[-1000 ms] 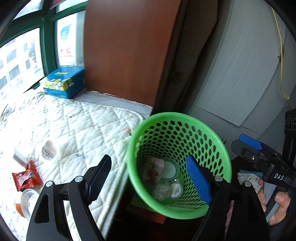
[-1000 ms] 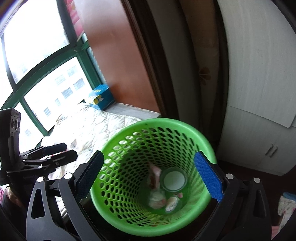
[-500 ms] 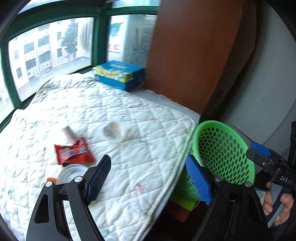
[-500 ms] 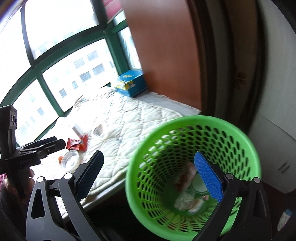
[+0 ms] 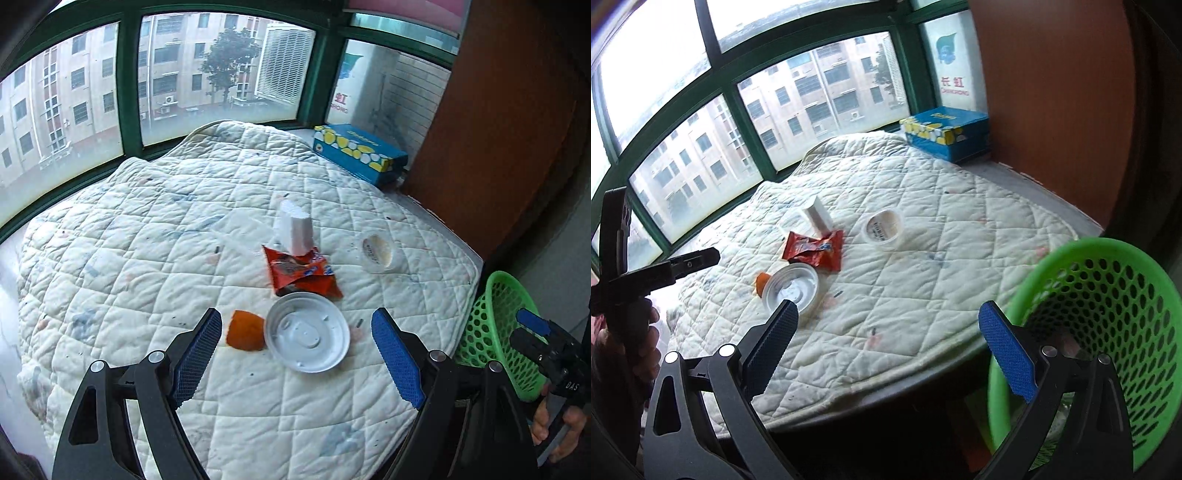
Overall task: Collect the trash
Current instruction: 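Move both tools back over the bed toward the white lid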
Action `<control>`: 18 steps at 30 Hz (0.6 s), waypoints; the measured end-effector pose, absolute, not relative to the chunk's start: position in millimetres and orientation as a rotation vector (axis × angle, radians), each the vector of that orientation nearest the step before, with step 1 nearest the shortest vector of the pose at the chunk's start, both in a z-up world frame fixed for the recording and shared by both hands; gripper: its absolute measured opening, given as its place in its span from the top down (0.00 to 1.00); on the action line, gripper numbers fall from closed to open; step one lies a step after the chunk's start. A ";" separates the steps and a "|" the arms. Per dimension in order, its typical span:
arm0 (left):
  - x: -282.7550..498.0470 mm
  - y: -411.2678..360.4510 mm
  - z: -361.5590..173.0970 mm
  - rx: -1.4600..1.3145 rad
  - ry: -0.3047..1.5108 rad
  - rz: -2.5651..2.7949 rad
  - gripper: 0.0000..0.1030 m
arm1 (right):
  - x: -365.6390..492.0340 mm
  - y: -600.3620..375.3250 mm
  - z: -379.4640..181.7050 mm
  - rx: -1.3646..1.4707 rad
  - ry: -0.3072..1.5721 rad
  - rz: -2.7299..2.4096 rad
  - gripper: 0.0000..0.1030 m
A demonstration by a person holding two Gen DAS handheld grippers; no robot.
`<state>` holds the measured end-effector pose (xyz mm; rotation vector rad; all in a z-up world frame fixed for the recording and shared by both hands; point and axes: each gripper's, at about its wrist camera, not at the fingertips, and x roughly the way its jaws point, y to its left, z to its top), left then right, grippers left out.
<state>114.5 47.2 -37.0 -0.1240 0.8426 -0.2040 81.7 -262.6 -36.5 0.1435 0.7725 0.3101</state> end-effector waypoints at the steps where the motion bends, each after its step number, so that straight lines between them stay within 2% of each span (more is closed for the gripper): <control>1: 113.8 54.1 -38.0 -0.129 0.843 -0.189 0.22 | 84.4 -252.2 -38.7 0.135 0.783 0.332 0.06; 18: 100.9 134.0 -62.7 -0.224 0.873 -0.048 0.22 | 134.4 -120.0 -95.8 -0.040 0.916 0.552 0.06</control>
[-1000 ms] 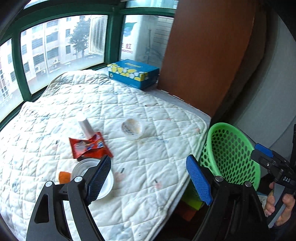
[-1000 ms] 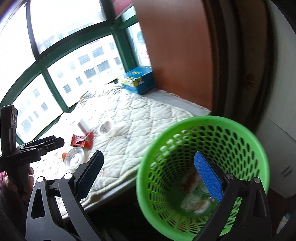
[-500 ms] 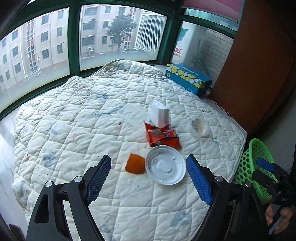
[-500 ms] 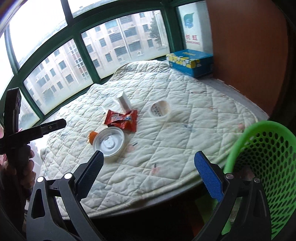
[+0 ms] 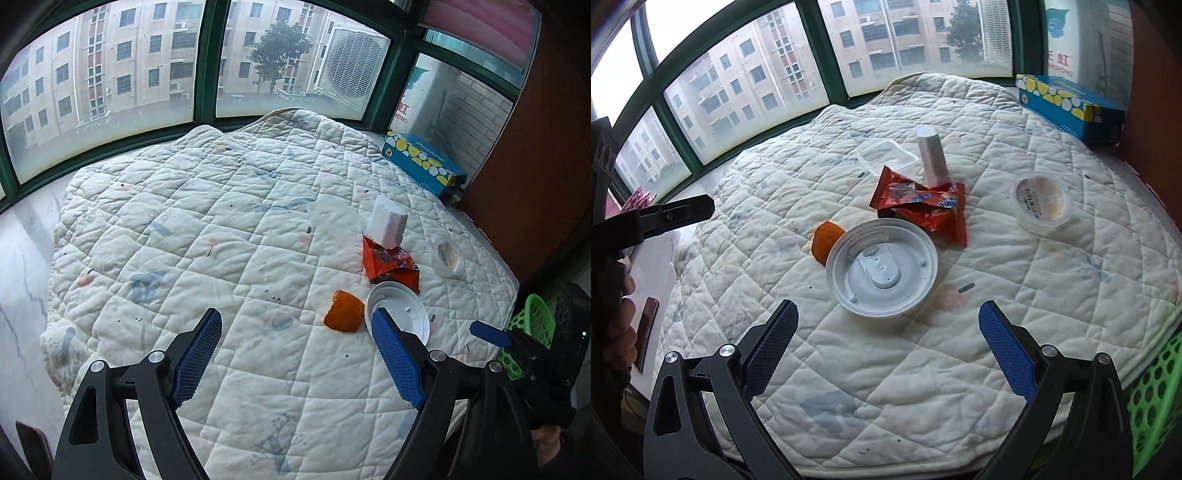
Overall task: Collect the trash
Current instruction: 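Move both tools back over the bed toward the white lid, then grasp the white plastic lid with the right tool while the left tool grasps the orange piece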
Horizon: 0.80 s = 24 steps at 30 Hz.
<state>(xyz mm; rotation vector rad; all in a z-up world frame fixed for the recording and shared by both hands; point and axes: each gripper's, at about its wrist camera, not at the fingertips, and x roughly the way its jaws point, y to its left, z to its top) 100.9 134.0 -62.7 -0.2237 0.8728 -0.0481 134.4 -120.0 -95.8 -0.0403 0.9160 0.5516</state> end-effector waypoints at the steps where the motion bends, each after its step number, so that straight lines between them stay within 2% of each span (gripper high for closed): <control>1: 101.0 137.1 -64.0 -0.229 0.875 -0.044 0.22 | 137.0 -116.3 -99.3 -0.050 0.922 0.552 0.06; 13: 105.1 159.5 -81.3 -0.267 0.908 -0.015 0.22 | 171.5 -76.7 -140.6 -0.192 0.982 0.542 0.06; 21: 111.3 157.3 -89.8 -0.273 0.930 -0.028 0.22 | 185.7 -67.9 -147.2 -0.190 0.991 0.541 0.06; 24: 115.3 151.7 -91.7 -0.270 0.937 -0.040 0.22 | 185.4 -68.4 -145.3 -0.184 0.987 0.540 0.09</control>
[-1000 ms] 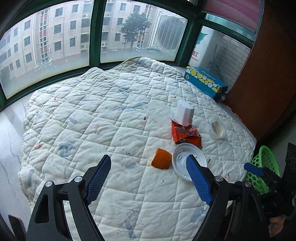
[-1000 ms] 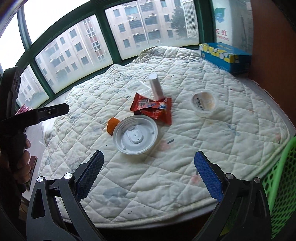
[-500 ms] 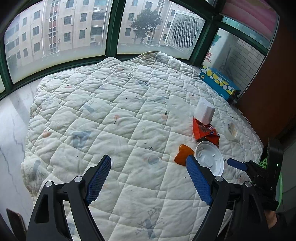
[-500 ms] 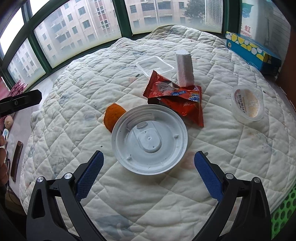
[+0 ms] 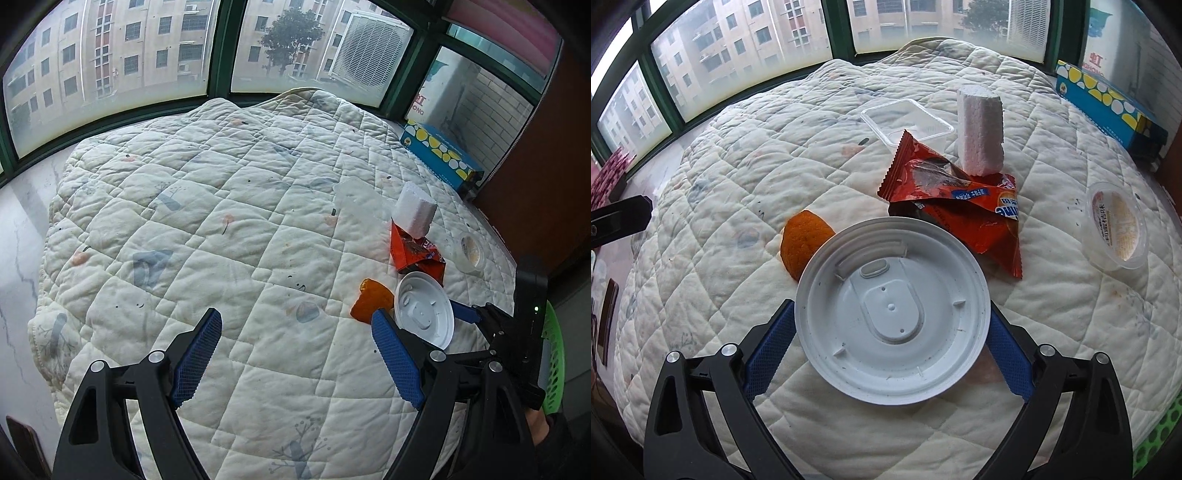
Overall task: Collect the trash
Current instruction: 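Grasp the white plastic lid with the right tool while the left tool grasps the orange piece, then carry the white lid and orange piece to the green basket and open both tools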
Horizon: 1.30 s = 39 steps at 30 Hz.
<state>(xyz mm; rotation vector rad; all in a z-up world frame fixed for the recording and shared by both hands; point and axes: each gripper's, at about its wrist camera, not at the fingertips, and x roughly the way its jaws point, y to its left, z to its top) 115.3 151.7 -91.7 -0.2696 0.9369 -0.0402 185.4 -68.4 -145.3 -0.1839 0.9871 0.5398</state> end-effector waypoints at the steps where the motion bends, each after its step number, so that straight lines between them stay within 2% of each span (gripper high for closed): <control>1: 116.6 149.5 -92.0 -0.267 0.938 -0.046 0.22 | 185.0 -69.1 -144.1 -0.181 0.986 0.539 0.09; 11: 135.7 112.5 -105.4 -0.231 0.968 -0.135 0.22 | 170.4 -109.4 -119.2 -0.099 0.952 0.484 0.10; 15: 148.3 92.6 -117.4 -0.216 0.991 -0.158 0.28 | 161.4 -132.2 -107.5 -0.054 0.933 0.455 0.10; 20: 161.4 74.7 -131.0 -0.212 1.005 -0.169 0.31 | 149.7 -155.6 -94.4 -0.014 0.910 0.423 0.10; 32: 179.3 56.2 -152.5 -0.142 1.021 -0.142 0.56 | 129.5 -188.2 -74.2 0.037 0.873 0.372 0.10; 34: 178.3 53.8 -151.4 -0.121 1.013 -0.137 0.64 | 125.4 -193.4 -71.6 0.043 0.867 0.362 0.10; 39: 172.9 52.2 -142.5 -0.123 1.003 -0.143 0.70 | 116.3 -205.4 -65.7 0.073 0.857 0.345 0.10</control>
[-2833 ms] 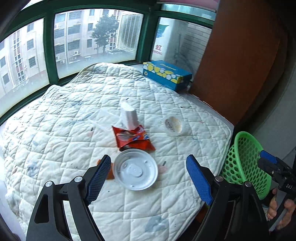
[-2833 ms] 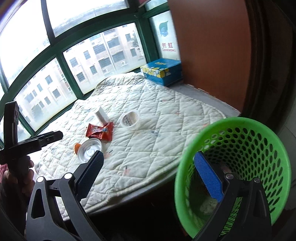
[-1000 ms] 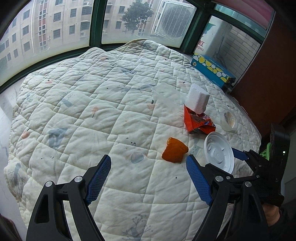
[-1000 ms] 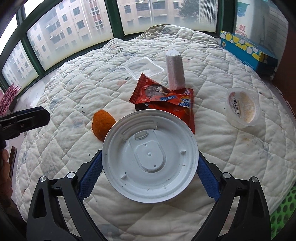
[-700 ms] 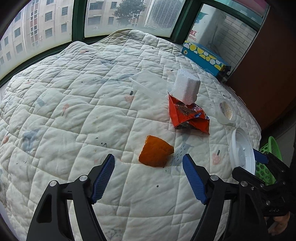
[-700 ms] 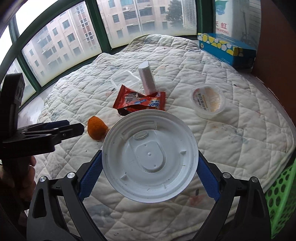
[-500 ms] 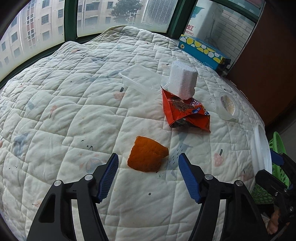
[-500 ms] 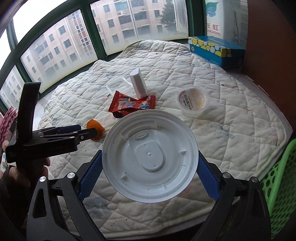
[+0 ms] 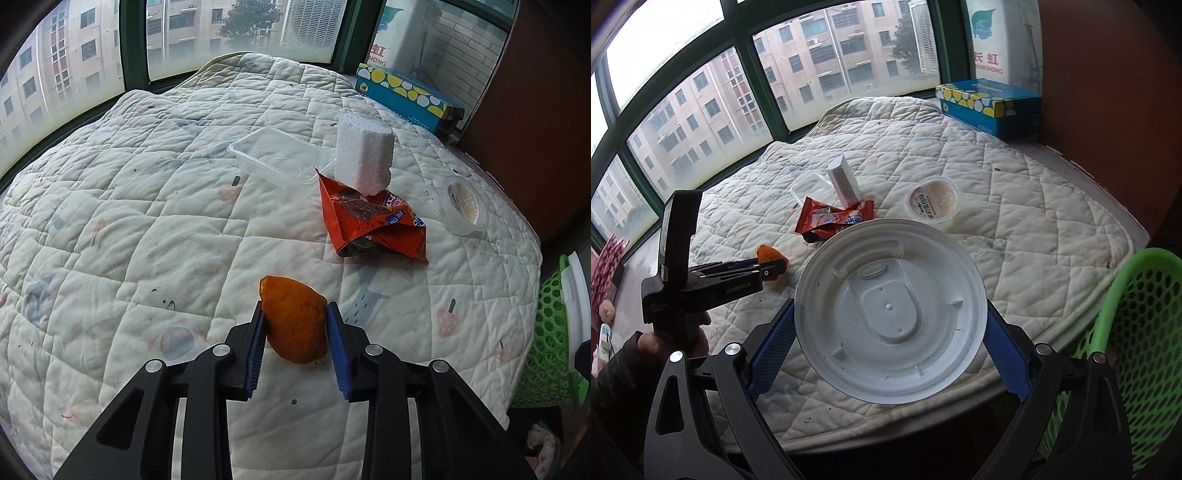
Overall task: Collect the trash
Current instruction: 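Carry the white lid and orange piece to the green basket and open both tools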
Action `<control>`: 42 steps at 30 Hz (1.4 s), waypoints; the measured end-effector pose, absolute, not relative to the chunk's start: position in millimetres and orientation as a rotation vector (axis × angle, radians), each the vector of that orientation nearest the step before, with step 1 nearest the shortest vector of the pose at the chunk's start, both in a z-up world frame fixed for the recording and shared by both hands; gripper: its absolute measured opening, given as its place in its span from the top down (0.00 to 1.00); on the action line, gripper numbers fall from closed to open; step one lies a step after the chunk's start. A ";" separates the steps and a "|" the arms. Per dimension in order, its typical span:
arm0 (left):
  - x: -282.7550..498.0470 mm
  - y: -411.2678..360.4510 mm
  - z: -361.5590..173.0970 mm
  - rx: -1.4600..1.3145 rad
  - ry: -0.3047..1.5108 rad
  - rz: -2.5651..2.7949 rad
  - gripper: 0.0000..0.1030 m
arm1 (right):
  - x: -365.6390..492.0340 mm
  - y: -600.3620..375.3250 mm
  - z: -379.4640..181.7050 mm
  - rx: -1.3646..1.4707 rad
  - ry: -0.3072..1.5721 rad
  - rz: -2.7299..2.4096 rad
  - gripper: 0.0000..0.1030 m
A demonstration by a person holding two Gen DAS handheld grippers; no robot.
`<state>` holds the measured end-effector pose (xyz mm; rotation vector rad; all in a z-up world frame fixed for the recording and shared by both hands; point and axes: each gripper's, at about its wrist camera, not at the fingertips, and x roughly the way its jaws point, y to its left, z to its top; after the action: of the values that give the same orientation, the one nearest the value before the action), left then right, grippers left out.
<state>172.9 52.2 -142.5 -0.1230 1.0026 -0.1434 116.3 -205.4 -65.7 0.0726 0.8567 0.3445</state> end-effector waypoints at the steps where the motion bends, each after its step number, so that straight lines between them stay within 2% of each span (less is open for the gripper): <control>1: 171.3 52.2 -139.3 -0.132 0.999 -0.150 0.71 | 114.1 -208.0 -64.2 0.079 0.855 0.340 0.10; 12: 149.5 19.1 -82.1 -0.141 0.911 -0.278 0.72 | 92.1 -252.2 -44.0 0.113 0.810 0.227 0.10; 23: 137.6 -50.9 -42.0 -0.111 0.866 -0.444 0.72 | 67.4 -315.1 -32.1 0.158 0.771 0.069 0.10; 42: 125.7 -139.0 -13.5 -0.027 0.835 -0.597 0.72 | 39.4 -387.6 -23.6 0.192 0.742 -0.109 0.09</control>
<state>125.7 -139.0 -13.5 -0.0267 0.8351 -0.5975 39.4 -387.6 -23.6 0.1921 0.7416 -0.1091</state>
